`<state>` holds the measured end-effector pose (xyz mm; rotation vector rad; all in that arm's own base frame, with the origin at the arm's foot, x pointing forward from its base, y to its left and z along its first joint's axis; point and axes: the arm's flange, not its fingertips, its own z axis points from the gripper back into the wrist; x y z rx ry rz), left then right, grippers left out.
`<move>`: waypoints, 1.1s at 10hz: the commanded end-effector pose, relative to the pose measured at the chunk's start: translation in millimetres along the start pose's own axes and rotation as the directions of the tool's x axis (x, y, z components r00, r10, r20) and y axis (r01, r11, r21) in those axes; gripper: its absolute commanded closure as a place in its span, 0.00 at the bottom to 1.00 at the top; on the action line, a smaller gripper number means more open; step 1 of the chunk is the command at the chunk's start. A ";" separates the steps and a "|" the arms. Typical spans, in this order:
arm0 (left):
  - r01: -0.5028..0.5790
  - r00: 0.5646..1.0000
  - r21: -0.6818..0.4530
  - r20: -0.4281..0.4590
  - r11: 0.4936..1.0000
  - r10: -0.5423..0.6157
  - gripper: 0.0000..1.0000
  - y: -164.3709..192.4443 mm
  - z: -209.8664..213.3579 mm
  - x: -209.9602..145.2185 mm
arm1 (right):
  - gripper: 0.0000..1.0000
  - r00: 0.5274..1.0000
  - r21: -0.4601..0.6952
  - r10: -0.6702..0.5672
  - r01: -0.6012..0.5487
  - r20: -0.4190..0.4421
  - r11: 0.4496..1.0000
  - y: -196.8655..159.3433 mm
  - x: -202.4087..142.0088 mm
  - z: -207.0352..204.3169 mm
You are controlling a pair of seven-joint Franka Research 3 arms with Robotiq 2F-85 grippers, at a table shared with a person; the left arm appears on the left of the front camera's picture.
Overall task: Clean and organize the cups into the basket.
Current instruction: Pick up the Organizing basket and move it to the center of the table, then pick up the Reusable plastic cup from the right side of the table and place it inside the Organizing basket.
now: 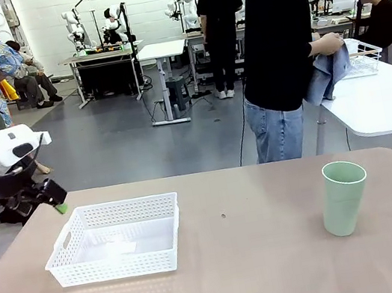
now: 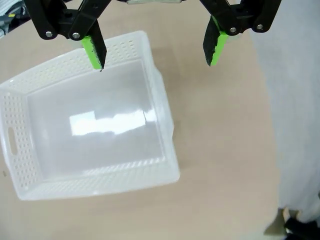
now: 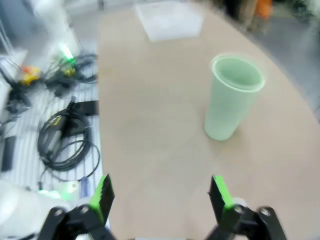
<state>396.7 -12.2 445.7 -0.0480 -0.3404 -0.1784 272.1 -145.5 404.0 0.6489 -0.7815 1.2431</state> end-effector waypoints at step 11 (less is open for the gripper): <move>-0.047 0.966 -0.069 -0.259 0.996 0.028 0.00 3.0 -49.0 -14.3 | 0.00 0.945 0.164 0.313 -0.326 0.098 0.931 -93.1 -30.5 -83.5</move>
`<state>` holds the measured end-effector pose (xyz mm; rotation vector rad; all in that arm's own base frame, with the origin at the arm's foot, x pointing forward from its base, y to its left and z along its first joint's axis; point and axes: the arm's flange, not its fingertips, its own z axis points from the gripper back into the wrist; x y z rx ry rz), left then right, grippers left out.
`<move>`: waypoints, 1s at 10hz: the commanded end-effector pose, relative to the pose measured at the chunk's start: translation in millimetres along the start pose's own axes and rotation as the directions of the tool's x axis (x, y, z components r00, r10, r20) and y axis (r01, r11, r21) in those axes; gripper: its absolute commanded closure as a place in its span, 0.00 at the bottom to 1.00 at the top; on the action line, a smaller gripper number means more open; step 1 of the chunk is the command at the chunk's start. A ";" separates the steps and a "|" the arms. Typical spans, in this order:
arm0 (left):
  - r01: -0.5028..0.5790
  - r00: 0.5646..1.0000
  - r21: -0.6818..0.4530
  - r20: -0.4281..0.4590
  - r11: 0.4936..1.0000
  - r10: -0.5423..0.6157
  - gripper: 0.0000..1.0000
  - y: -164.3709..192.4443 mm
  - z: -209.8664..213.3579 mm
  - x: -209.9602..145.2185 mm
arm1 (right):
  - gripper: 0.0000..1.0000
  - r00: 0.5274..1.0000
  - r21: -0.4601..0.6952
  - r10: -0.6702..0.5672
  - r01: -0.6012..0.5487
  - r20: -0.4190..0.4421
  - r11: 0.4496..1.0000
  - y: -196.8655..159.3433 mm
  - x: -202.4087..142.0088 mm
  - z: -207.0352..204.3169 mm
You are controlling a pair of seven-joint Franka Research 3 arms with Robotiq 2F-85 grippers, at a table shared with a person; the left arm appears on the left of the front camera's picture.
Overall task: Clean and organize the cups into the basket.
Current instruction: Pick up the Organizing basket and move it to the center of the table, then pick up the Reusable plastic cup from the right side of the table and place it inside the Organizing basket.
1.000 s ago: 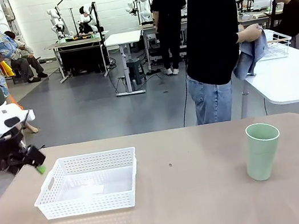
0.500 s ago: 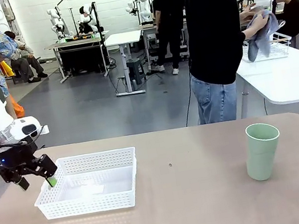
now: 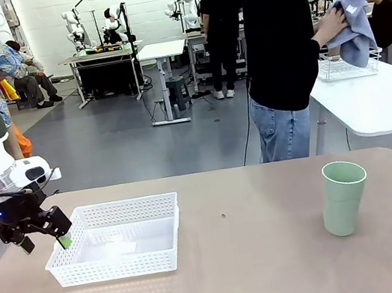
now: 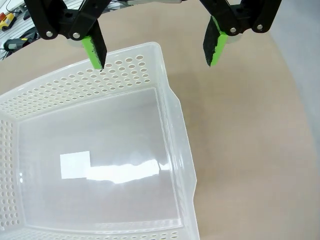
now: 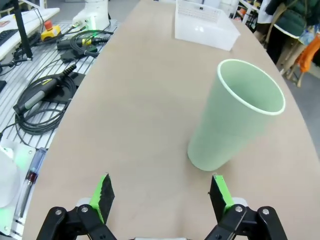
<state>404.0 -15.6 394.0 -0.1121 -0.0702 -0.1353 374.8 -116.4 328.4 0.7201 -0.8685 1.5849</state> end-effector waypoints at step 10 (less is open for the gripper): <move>0.000 1.000 -0.027 -0.002 1.000 0.000 0.00 1.1 -10.1 9.2 | 0.00 0.953 0.070 -0.207 0.196 0.220 0.978 -16.2 -6.0 -36.6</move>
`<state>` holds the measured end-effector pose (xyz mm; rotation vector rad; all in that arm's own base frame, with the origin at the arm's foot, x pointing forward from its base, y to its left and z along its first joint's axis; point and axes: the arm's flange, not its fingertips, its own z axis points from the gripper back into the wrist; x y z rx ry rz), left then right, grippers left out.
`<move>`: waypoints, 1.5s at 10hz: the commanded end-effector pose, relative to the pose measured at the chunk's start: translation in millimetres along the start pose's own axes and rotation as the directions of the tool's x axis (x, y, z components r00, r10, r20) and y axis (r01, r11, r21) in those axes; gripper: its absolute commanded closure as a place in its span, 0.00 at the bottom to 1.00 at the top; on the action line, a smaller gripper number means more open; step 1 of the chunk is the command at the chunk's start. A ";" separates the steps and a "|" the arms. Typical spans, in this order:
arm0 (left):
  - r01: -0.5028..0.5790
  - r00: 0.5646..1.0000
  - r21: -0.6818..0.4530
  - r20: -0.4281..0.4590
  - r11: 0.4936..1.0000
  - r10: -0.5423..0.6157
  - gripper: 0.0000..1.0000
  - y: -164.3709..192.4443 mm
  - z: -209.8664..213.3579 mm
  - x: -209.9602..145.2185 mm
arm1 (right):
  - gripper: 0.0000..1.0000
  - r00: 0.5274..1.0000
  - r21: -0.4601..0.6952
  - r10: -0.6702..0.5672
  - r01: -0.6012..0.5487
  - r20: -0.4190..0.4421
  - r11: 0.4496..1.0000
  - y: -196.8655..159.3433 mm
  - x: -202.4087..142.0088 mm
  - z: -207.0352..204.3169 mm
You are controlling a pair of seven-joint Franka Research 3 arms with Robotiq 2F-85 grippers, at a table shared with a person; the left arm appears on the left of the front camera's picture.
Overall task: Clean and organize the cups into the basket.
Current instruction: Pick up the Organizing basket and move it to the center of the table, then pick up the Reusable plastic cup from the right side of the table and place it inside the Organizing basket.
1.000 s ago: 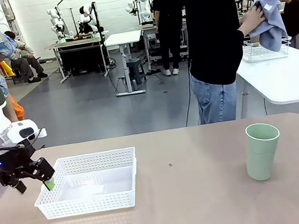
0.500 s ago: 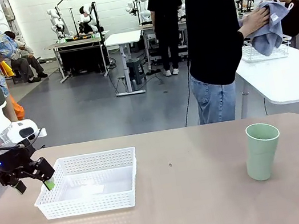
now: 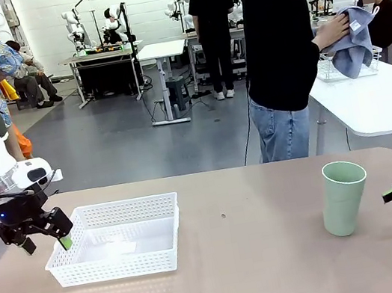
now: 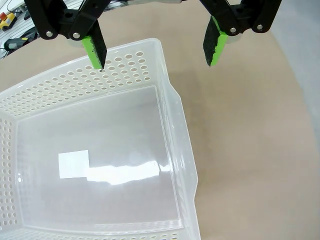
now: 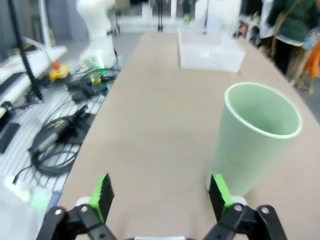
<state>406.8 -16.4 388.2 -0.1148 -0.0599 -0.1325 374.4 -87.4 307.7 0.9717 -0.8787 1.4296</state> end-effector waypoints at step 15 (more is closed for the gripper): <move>-0.016 1.000 -0.017 0.007 1.000 0.016 0.00 -6.2 -14.5 8.4 | 0.00 0.987 -0.165 -0.156 0.150 -0.028 0.975 -59.6 -42.8 -22.9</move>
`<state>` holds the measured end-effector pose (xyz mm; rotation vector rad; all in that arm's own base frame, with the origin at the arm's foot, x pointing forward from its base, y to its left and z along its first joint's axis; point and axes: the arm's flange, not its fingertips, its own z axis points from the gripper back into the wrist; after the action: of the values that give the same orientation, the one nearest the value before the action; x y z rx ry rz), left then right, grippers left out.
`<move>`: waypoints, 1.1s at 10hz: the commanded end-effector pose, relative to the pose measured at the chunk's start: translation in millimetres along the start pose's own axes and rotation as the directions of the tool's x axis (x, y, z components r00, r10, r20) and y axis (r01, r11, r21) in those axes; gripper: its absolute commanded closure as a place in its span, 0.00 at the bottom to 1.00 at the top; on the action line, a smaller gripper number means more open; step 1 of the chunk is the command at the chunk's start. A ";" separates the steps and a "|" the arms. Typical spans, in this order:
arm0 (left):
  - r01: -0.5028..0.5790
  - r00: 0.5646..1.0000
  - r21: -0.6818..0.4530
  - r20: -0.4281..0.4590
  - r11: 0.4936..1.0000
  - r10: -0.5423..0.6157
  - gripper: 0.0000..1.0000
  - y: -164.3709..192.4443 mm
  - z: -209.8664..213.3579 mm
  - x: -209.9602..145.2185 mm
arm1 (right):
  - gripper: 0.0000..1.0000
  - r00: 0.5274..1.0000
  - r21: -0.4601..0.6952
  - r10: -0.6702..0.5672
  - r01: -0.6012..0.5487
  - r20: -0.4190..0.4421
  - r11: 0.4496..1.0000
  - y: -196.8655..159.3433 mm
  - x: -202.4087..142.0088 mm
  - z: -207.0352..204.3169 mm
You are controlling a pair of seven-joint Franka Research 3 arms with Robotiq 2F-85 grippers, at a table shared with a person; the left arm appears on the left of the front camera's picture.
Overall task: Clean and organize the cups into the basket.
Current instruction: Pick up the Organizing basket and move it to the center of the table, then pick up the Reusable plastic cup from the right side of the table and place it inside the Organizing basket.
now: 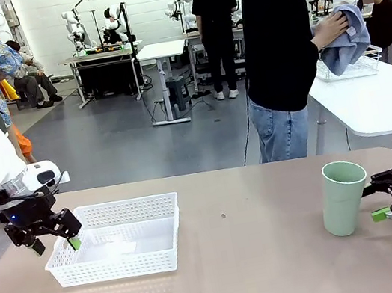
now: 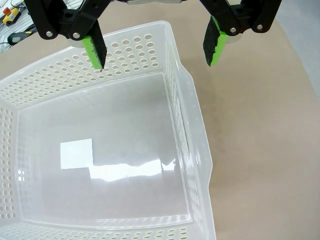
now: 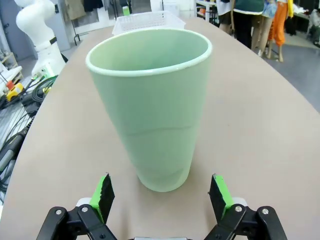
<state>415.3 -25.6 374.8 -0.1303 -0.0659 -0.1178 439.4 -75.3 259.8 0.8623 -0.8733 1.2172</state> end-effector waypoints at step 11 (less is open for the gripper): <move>0.037 0.999 0.163 -0.003 0.986 -0.037 0.00 -1.4 -30.8 -12.0 | 0.00 0.998 -0.133 0.032 -0.025 0.050 0.991 -2.4 0.4 -15.1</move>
<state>407.8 -27.0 354.5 -0.0240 -0.0621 -0.1683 445.1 -71.4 258.9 0.8219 -0.9421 1.1620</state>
